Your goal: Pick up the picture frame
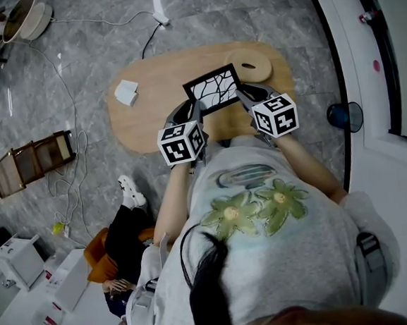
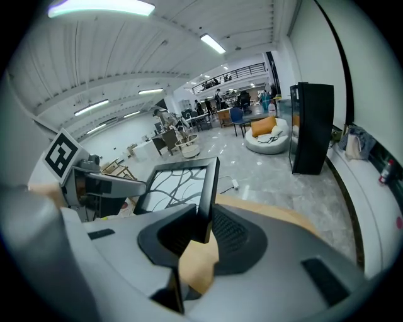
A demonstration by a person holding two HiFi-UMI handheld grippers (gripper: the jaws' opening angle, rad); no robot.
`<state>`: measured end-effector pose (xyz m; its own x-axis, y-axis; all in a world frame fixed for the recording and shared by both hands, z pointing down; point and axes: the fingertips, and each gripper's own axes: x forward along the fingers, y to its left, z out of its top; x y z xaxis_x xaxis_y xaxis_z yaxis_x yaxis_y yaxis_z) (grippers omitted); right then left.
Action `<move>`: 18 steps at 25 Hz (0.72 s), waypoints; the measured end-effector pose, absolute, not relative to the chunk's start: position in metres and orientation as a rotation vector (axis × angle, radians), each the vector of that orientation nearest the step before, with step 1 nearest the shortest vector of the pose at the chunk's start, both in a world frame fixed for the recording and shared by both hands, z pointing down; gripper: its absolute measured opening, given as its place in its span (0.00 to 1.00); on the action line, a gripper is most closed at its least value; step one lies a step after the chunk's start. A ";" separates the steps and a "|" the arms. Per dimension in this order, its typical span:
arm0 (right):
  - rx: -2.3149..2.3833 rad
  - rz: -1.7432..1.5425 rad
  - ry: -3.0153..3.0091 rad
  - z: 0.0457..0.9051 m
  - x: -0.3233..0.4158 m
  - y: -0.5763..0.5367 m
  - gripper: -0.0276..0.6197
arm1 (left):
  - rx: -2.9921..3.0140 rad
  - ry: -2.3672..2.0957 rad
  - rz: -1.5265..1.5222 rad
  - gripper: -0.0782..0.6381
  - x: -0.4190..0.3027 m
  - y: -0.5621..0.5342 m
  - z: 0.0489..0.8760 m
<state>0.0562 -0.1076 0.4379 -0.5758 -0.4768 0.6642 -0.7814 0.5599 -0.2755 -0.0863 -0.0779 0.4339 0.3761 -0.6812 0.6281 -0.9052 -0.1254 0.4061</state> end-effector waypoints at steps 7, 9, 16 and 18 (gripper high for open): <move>1.031 0.755 -2.273 0.433 0.063 -0.114 0.17 | 1.904 -1.389 0.385 0.24 -0.079 -0.086 0.427; 1.034 0.755 -2.271 0.434 0.064 -0.115 0.17 | 1.905 -1.390 0.388 0.24 -0.078 -0.086 0.427; 1.035 0.756 -2.263 0.436 0.067 -0.113 0.17 | 1.909 -1.389 0.397 0.24 -0.076 -0.085 0.428; 1.035 0.756 -2.260 0.436 0.067 -0.114 0.17 | 1.908 -1.387 0.398 0.24 -0.076 -0.086 0.428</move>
